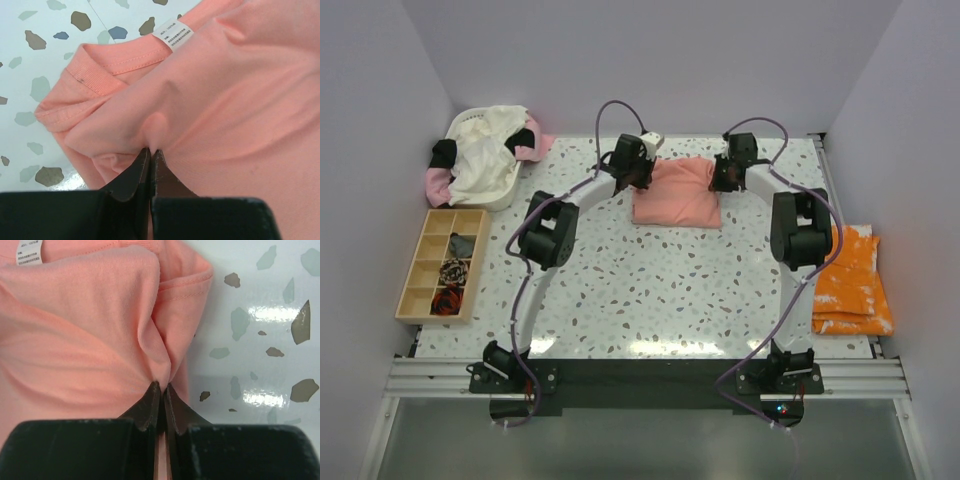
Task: Fold and stack the t-shirts
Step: Smooth out wrinkles on the folded tshirt
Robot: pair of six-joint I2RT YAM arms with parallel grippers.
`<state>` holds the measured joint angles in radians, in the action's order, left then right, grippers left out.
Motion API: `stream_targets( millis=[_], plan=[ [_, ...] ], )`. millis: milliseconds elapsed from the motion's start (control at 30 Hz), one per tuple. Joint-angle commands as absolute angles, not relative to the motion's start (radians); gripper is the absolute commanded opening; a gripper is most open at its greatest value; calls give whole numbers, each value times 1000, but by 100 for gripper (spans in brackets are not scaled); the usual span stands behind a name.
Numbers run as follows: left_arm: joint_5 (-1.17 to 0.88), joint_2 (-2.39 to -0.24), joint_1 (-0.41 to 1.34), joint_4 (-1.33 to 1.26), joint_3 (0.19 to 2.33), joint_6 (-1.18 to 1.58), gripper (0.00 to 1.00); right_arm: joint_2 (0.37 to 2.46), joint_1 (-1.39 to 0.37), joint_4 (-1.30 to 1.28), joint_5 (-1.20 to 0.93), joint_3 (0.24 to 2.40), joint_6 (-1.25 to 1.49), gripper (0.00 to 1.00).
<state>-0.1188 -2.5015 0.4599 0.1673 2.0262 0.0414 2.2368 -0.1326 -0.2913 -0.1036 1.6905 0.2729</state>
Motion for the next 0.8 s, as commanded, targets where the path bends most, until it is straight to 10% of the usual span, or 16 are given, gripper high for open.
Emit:
stream_targets(
  millis=[0,200,300,433,767],
  plan=[
    [-3,-2467,416,206,1971,-31,0,2151,-112,-298,-17,1646,262,5],
    [149,-2439,414,207,1944,-55,15,2114,-112,-342,116,1648,250,5],
    [192,-2425,413,202,1927,-67,51,2095,-112,-330,176,1629,250,18],
    [302,-2381,413,166,1881,-66,76,2076,-112,-336,235,1632,255,47],
    [215,-2319,414,167,1931,-38,88,2098,-113,-273,-41,1712,290,53]
  ],
)
